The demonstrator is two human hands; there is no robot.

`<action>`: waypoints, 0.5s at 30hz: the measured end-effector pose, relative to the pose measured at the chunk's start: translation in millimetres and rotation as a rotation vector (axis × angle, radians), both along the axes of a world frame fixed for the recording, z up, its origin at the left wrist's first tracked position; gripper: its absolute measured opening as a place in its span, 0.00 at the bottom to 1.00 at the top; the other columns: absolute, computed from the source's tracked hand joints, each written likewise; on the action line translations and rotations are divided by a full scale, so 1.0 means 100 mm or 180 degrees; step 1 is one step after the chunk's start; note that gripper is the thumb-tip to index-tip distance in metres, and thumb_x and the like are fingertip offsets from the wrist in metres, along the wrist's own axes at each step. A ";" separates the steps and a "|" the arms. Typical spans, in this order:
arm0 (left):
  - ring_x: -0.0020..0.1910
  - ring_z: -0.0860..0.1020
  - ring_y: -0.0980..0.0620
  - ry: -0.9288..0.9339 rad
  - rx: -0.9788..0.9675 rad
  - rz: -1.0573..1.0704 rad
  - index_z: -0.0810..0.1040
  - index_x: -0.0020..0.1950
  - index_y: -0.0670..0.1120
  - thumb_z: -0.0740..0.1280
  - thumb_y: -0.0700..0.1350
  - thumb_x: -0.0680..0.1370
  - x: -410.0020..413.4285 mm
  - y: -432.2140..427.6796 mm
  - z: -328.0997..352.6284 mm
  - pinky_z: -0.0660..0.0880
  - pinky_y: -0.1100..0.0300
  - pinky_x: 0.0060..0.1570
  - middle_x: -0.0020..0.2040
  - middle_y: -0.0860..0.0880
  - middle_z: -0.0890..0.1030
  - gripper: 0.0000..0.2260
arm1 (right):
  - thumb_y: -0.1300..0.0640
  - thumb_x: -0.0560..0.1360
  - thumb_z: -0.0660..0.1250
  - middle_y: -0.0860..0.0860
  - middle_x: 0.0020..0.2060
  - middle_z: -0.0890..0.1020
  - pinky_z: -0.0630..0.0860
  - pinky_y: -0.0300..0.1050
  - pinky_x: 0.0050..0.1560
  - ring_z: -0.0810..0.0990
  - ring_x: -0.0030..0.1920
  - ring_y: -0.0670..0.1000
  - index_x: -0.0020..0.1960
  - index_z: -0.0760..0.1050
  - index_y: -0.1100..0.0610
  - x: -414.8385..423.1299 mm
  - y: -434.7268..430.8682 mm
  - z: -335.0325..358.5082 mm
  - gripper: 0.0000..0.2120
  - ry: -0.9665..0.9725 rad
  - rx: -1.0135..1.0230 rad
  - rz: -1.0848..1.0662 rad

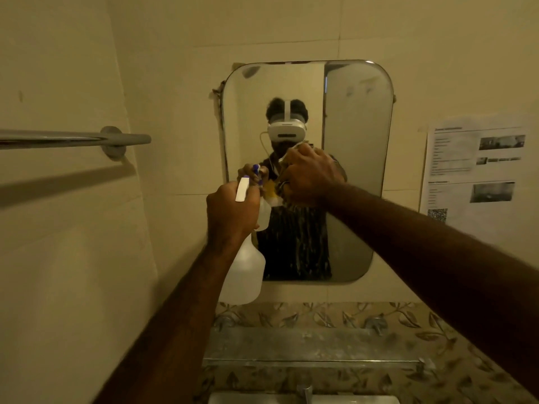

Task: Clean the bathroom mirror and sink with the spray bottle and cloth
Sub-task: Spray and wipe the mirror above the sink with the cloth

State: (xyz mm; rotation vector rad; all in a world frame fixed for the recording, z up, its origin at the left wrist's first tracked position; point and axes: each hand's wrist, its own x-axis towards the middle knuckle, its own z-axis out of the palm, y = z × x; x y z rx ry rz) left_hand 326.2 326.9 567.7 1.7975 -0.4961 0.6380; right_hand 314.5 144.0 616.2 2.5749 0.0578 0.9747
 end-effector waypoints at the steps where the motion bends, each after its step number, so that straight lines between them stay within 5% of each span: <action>1: 0.33 0.82 0.50 -0.0008 -0.0014 -0.0029 0.80 0.51 0.42 0.65 0.48 0.80 -0.02 -0.04 0.00 0.82 0.56 0.34 0.34 0.52 0.78 0.10 | 0.41 0.77 0.64 0.50 0.61 0.76 0.72 0.53 0.61 0.71 0.63 0.54 0.56 0.82 0.49 -0.06 -0.09 0.00 0.16 -0.0017 0.0016 -0.0033; 10: 0.33 0.83 0.48 -0.0168 0.0098 -0.0126 0.77 0.44 0.49 0.65 0.50 0.80 -0.22 -0.38 -0.01 0.83 0.49 0.34 0.36 0.48 0.81 0.07 | 0.40 0.76 0.55 0.54 0.59 0.78 0.75 0.53 0.53 0.73 0.61 0.58 0.53 0.83 0.50 -0.50 -0.73 -0.08 0.22 -0.0197 0.0351 -0.0319; 15: 0.29 0.81 0.53 -0.0128 0.0152 -0.0202 0.78 0.45 0.45 0.64 0.48 0.81 -0.35 -0.53 -0.01 0.81 0.59 0.27 0.32 0.51 0.78 0.09 | 0.42 0.75 0.51 0.58 0.61 0.76 0.76 0.54 0.53 0.71 0.62 0.61 0.60 0.81 0.48 -0.65 -0.95 -0.15 0.25 -0.0327 0.1128 -0.0479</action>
